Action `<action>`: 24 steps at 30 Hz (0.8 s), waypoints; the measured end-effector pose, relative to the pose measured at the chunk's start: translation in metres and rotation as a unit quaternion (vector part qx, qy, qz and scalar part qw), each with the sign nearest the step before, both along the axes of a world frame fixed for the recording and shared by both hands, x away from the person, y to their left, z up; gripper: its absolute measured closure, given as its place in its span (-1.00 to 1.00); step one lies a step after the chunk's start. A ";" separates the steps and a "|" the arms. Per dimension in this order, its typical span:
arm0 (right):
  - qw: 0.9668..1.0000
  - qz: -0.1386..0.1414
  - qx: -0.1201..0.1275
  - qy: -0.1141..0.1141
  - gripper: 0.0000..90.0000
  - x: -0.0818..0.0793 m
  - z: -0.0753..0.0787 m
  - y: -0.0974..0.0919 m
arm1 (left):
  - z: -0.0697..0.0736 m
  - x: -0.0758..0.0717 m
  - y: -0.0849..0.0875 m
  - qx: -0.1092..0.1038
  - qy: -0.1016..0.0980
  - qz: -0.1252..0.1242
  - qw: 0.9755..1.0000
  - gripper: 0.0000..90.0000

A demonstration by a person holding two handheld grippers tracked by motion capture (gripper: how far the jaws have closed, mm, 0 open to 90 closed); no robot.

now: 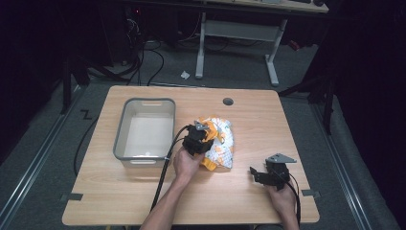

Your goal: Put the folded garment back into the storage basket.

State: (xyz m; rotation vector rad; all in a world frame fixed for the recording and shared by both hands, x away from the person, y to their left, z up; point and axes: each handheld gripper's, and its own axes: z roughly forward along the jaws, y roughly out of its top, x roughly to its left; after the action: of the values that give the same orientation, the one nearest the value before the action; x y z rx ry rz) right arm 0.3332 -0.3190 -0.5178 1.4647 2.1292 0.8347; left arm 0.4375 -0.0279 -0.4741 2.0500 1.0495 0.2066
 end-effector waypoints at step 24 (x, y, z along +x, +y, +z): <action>1.000 0.000 0.000 0.000 -0.47 0.000 0.000 0.000 | 0.037 -0.023 0.022 -0.050 -0.035 -0.024 0.998 0.59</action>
State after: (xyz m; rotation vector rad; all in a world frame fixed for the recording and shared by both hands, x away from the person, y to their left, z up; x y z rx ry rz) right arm 0.3332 -0.3190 -0.5178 1.4647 2.1294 0.8349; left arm 0.4148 -0.0058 -0.4366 1.9616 0.9481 0.1973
